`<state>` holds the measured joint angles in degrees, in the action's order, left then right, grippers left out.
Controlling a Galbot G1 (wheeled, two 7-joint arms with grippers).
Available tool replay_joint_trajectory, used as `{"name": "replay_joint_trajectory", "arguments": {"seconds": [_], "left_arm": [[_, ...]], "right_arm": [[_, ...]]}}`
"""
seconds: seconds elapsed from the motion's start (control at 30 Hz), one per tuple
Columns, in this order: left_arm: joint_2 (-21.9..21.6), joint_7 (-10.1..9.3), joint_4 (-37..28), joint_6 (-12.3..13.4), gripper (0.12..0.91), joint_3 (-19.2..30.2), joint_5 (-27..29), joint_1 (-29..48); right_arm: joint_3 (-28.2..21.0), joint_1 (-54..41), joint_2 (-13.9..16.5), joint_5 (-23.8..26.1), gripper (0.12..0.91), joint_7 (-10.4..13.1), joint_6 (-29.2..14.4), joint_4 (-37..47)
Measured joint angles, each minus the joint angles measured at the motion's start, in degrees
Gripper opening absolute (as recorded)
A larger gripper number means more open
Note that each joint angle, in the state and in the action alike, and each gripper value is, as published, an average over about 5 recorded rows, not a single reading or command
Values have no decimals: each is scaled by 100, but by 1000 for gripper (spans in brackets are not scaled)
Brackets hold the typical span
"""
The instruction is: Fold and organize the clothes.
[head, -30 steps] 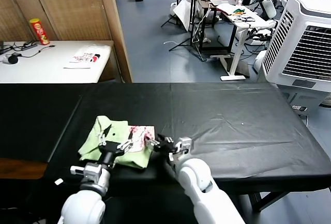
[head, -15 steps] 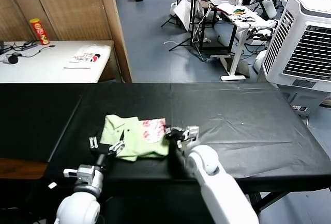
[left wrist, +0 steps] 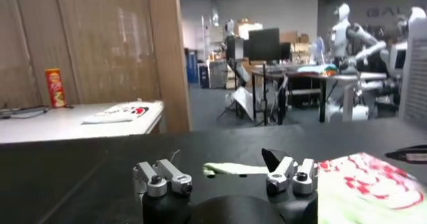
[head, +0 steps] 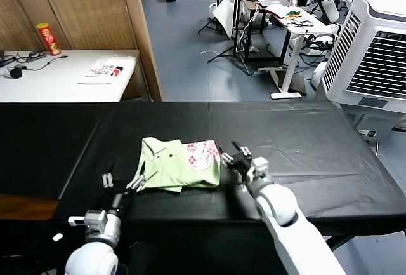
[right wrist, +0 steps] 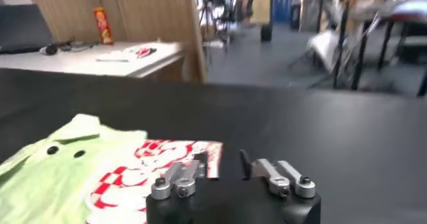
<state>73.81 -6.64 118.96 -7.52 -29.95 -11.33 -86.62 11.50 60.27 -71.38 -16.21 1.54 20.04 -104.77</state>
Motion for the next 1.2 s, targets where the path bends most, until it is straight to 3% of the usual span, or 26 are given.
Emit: {"name": "replay_joint_trajectory", "arguments": {"seconds": [0.13,0.3,0.5,0.73,1.0,1.2], "left_arm": [[-60,-131,115,-94,798,24,-100,-140],[-211,-490,412,-198,798,1,-428,-549],[-311,-565,920,-76,798,-152,-507,-1444],[-349,-551,1336,-99,798,-334,-506,-2201],[-457,-465,1551,-146,798,-738,-800,-2808],[-583,-461,1548,15,798,-1074,-1008,-3162]], "right_arm": [[214,647,133,324,782,202,-532,-511],[492,1539,252,704,798,450,-1152,-1038],[827,2777,322,1124,798,700,-1615,-1582],[1093,3846,241,1156,798,997,-1574,-2142],[1459,4865,108,652,798,1469,-1340,-2724],[1637,5328,93,509,798,1576,-1334,-2866]]}}
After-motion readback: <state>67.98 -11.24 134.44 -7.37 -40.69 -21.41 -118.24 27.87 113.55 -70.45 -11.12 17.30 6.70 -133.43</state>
